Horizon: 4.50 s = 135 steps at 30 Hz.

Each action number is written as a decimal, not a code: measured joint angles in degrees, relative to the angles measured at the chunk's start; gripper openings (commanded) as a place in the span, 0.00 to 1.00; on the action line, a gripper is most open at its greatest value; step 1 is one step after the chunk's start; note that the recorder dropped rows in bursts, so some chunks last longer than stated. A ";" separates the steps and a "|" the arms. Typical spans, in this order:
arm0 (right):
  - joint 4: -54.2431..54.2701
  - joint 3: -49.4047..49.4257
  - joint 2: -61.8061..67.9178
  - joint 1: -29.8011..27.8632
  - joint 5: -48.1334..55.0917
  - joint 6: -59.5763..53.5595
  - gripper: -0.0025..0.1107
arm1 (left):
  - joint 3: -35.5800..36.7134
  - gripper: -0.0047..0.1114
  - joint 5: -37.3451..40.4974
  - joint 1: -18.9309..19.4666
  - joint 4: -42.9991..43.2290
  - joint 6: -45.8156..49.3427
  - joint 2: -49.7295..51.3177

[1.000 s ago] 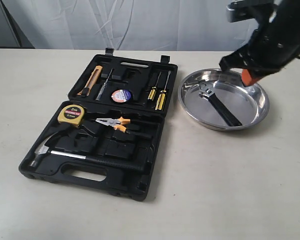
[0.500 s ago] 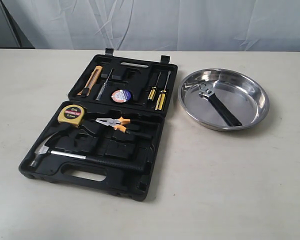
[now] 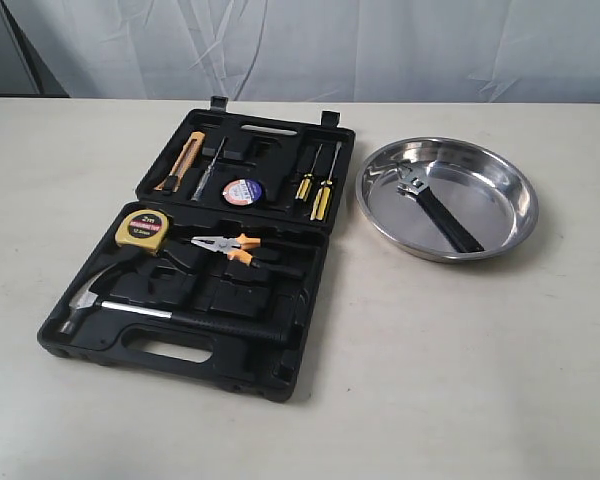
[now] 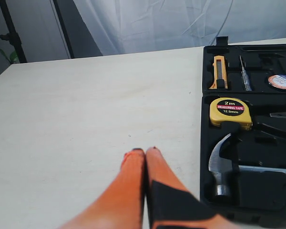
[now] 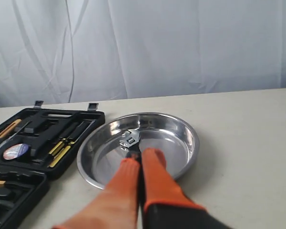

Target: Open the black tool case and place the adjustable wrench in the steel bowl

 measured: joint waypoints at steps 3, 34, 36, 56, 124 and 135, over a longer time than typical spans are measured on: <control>1.00 4.71 -4.22 -0.14 -2.66 -0.14 0.02 | 0.00 0.04 0.00 0.00 0.00 0.00 0.00; 4.48 5.98 -8.85 -0.14 0.43 -0.26 0.02 | 0.00 0.04 0.00 0.00 0.00 0.00 0.00; 4.48 5.98 -8.85 -0.14 0.43 -0.26 0.02 | 0.00 0.04 0.00 0.00 0.00 0.00 0.00; 4.48 5.98 -8.85 -0.14 0.43 -0.26 0.02 | 0.00 0.04 0.00 0.00 0.00 0.00 0.00; 4.48 5.98 -8.85 -0.14 0.43 -0.26 0.02 | 0.00 0.04 0.00 0.00 0.10 0.00 0.00; 4.48 5.98 -8.85 -0.14 0.80 -0.26 0.02 | 0.00 0.04 0.00 0.00 0.10 0.00 0.00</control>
